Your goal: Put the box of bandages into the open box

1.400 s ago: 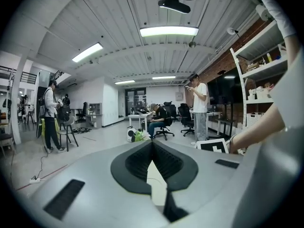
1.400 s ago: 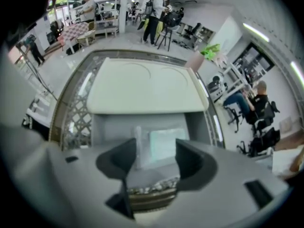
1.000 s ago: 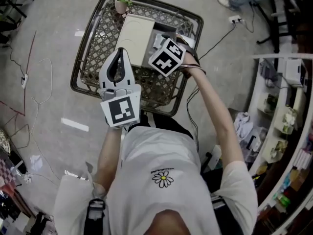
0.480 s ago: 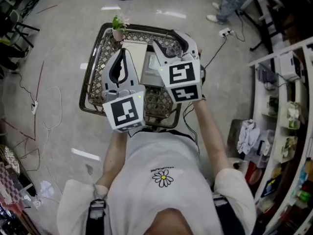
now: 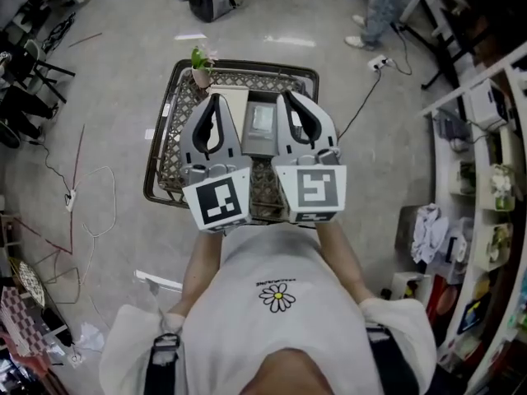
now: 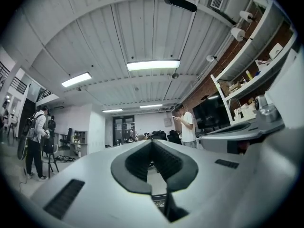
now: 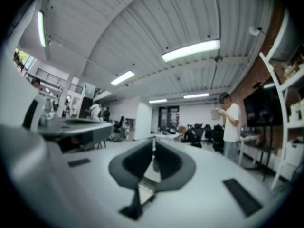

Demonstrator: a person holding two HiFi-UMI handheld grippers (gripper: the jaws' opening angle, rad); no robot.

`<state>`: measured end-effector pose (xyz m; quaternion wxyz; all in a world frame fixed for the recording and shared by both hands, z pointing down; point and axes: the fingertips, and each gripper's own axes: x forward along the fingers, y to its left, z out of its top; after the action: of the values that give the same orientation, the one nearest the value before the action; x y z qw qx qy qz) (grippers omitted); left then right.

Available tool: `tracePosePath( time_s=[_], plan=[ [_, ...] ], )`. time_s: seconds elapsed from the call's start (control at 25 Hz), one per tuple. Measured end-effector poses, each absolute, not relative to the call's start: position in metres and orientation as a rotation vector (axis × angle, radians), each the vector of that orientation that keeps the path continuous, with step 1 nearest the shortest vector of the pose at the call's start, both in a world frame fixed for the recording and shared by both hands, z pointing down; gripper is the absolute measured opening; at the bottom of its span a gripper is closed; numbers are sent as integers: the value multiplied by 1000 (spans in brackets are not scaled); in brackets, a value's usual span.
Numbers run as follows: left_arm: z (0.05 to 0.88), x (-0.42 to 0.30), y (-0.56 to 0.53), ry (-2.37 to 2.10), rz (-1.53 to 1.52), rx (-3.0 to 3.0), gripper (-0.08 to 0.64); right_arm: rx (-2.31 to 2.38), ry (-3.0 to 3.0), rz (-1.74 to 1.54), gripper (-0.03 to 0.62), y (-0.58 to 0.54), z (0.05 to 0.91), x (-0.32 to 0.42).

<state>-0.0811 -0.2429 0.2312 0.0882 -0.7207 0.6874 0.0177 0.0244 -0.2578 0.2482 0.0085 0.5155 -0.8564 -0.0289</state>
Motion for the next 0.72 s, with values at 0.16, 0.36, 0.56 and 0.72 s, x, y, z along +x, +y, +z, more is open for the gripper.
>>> tracePosePath(
  time_s=[0.16,0.36,0.56,0.72],
  plan=[
    [236,-71,-240,2008,20,-2151,21,1758,-2697,-44,38,-249,253,39],
    [244,-66,-233,2008,-11,-2166,21,1807,-2636,-44,31,-240,266,48],
    [246,-67,-230,2019,-15,-2165,21,1809,-2619,-45,31,-239,268,50],
    [245,-68,-230,2019,3,-2160,21,1821,-2608,-71,31,-240,267,53]
  ],
)
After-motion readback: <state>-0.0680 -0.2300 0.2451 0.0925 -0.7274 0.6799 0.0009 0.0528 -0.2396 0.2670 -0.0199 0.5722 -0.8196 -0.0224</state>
